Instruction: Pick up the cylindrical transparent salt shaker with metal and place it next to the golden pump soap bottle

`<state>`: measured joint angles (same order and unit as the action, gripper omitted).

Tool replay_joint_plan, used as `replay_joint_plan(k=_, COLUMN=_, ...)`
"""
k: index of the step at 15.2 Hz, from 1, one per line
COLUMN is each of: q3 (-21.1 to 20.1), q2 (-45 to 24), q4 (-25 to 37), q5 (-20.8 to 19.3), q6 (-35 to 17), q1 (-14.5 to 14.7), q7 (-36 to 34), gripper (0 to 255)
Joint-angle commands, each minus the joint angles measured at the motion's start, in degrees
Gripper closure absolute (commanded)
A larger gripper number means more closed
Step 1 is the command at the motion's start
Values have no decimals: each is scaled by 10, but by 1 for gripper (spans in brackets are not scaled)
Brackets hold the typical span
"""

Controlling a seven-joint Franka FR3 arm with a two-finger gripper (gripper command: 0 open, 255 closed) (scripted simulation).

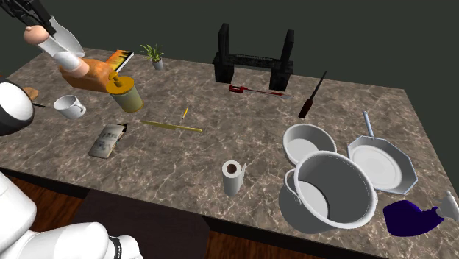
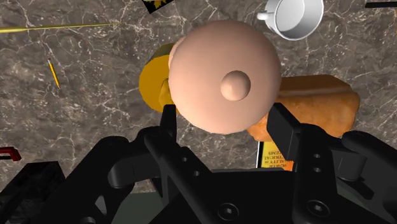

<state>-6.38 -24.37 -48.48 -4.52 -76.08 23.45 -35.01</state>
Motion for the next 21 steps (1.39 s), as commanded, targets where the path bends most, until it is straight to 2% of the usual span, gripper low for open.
replay_joint_plan(k=1, q3=-2, q2=-64, q4=107, q5=-10, q6=44, q1=23, q7=-16, gripper=255)
replay_joint_plan(k=4, q3=-3, q2=-14, q4=-2, q5=-4, q6=-16, q1=15, q7=-19, gripper=255)
replay_joint_plan(k=8, q3=-4, q2=21, q4=-92, q5=1, q6=-70, q1=8, q7=-20, gripper=255)
replay_joint_plan(k=21, q3=-4, q2=72, q4=-272, q5=7, q6=-199, q1=-1, q7=-23, gripper=255)
